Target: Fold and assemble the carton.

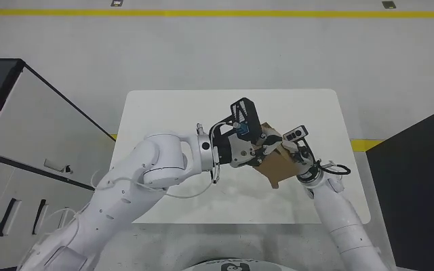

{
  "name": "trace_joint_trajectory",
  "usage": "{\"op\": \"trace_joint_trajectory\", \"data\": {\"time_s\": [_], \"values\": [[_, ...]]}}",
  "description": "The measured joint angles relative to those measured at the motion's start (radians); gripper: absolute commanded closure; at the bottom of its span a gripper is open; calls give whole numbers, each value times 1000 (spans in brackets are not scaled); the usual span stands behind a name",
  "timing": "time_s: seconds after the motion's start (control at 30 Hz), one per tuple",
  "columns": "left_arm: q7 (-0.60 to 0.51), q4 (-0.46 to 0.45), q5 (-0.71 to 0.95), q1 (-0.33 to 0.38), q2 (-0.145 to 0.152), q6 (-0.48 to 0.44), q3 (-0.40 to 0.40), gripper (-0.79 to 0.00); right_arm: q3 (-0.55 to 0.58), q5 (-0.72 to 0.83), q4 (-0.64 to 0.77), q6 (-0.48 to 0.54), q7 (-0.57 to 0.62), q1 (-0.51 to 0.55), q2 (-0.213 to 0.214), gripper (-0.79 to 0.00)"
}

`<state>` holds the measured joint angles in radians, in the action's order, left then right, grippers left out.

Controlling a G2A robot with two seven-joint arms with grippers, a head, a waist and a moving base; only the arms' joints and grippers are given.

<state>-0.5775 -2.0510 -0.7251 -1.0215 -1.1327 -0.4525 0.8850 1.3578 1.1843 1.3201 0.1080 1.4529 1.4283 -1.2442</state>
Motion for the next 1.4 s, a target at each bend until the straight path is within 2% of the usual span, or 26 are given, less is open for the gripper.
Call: {"op": "trace_joint_trajectory", "data": {"time_s": [0.17, 0.47, 1.4], "values": [[7, 0, 2, -15, 4, 2, 37, 0, 4, 51, -11, 2, 12, -8, -4, 0], [-26, -7, -8, -89, 21, 15, 108, 0, 15, 81, -28, 11, 66, -24, -8, 0], [-59, -25, -10, -56, 5, 2, 37, 0, 16, -82, -1, 19, 56, -11, 2, 0]]}}
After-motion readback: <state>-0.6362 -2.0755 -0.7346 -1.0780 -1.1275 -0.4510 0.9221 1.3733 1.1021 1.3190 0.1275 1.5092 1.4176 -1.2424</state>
